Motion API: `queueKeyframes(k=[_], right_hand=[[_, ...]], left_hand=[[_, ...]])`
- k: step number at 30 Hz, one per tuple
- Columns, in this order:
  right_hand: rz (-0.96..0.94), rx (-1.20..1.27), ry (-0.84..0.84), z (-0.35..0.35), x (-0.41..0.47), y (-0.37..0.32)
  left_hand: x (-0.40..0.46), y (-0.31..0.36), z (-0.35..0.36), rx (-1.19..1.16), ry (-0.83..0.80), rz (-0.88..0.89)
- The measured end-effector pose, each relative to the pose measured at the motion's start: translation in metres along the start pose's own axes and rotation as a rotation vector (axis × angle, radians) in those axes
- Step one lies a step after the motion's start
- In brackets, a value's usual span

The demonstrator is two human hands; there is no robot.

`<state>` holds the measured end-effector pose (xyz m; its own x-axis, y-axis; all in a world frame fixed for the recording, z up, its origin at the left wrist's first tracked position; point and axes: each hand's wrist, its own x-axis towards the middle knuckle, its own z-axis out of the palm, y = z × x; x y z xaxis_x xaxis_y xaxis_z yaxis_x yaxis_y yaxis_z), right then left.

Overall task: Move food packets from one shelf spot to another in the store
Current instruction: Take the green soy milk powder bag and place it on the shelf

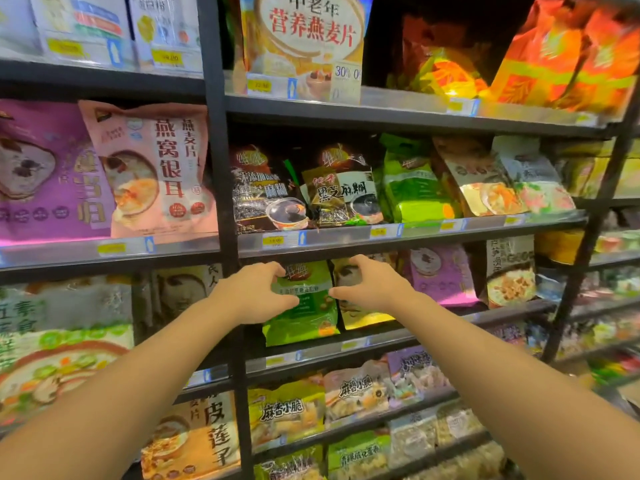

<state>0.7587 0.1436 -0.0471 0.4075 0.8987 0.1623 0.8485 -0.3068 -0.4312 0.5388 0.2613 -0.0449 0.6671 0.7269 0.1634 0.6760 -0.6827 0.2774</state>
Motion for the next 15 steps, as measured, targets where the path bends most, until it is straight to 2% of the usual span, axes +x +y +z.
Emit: queueKeyframes(k=[9, 15], right_hand=[[0.034, -0.059, -0.146, 0.058, 0.091, 0.042], [0.095, -0.056, -0.194, 0.089, 0.156, 0.064]], left_hand=[[0.088, -0.033, 0.077, -0.052, -0.105, -0.098], [0.141, -0.056, 0.116, -0.053, -0.143, -0.278]])
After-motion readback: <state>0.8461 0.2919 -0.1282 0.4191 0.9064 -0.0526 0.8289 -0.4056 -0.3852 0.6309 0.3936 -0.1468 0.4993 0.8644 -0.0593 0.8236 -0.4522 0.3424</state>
